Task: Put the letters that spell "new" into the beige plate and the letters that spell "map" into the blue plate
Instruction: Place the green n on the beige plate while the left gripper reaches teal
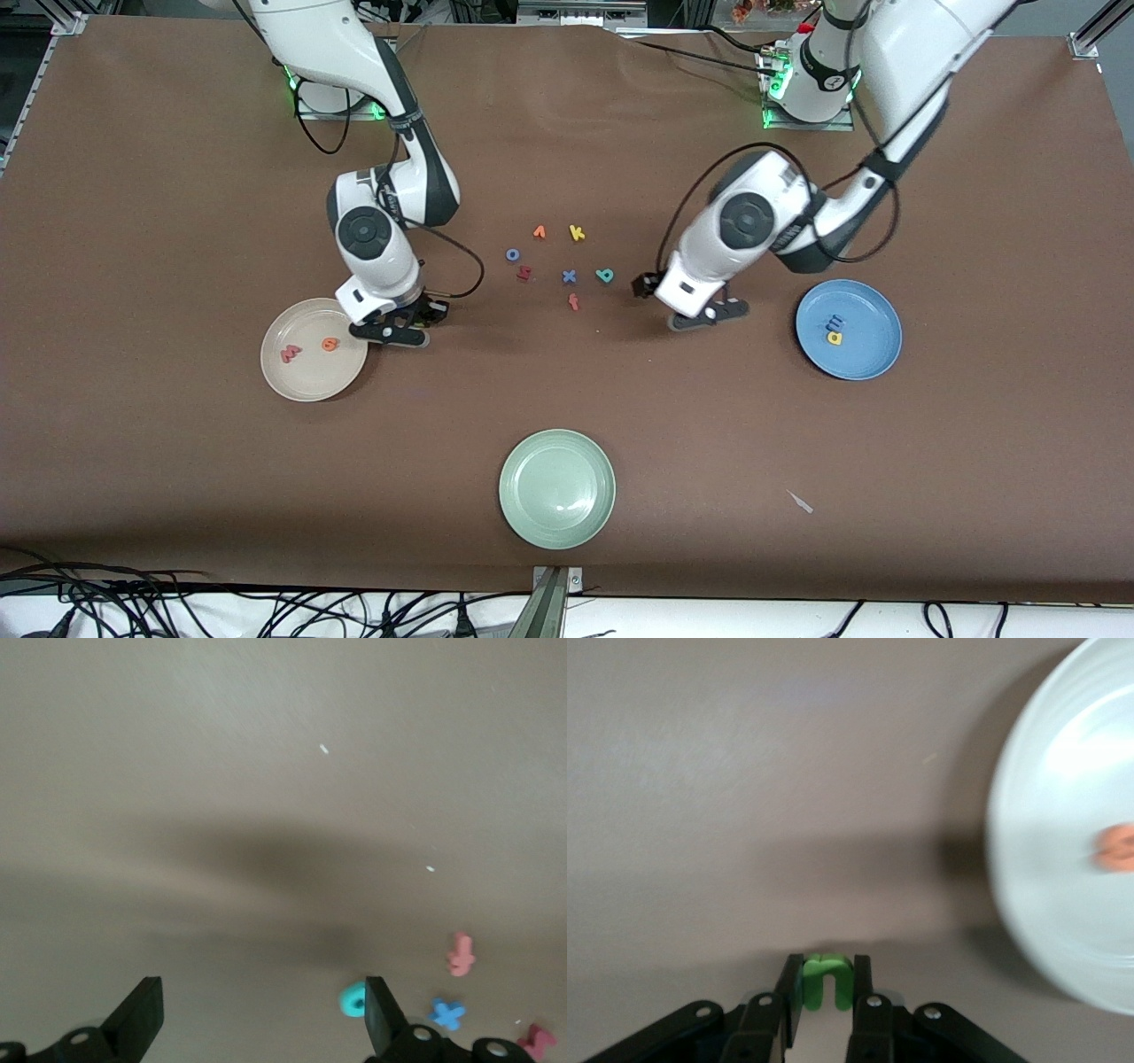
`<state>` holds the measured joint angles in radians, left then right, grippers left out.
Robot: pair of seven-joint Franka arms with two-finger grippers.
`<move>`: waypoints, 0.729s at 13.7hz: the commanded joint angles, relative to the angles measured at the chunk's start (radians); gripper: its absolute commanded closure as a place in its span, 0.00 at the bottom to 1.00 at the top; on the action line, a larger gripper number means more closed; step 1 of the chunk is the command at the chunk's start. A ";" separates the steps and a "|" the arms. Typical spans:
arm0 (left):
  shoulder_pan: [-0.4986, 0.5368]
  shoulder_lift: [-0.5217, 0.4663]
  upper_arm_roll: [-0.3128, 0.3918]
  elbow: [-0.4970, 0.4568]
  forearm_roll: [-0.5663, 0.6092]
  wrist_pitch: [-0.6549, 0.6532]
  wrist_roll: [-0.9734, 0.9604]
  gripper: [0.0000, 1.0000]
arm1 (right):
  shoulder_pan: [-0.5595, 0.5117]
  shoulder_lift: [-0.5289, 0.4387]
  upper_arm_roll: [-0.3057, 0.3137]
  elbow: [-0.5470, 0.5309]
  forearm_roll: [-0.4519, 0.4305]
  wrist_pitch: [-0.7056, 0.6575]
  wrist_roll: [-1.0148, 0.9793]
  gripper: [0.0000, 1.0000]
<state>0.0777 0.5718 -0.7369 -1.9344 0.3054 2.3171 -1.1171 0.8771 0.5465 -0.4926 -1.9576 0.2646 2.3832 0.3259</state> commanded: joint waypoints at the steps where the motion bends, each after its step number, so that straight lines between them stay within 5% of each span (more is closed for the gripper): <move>1: -0.070 0.063 0.007 0.008 0.145 0.064 -0.267 0.00 | -0.003 -0.033 -0.120 0.094 0.015 -0.206 -0.195 0.86; 4: -0.120 0.146 0.013 0.035 0.251 0.084 -0.499 0.00 | -0.032 -0.031 -0.201 0.080 0.018 -0.220 -0.405 0.85; 10: -0.255 0.184 0.102 0.084 0.253 0.085 -0.705 0.05 | -0.142 -0.020 -0.199 -0.010 0.188 -0.129 -0.659 0.81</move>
<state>-0.1155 0.7434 -0.6793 -1.8847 0.5255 2.4059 -1.7436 0.7318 0.5317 -0.6946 -1.9264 0.4155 2.2027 -0.2888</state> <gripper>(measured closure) 0.018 0.744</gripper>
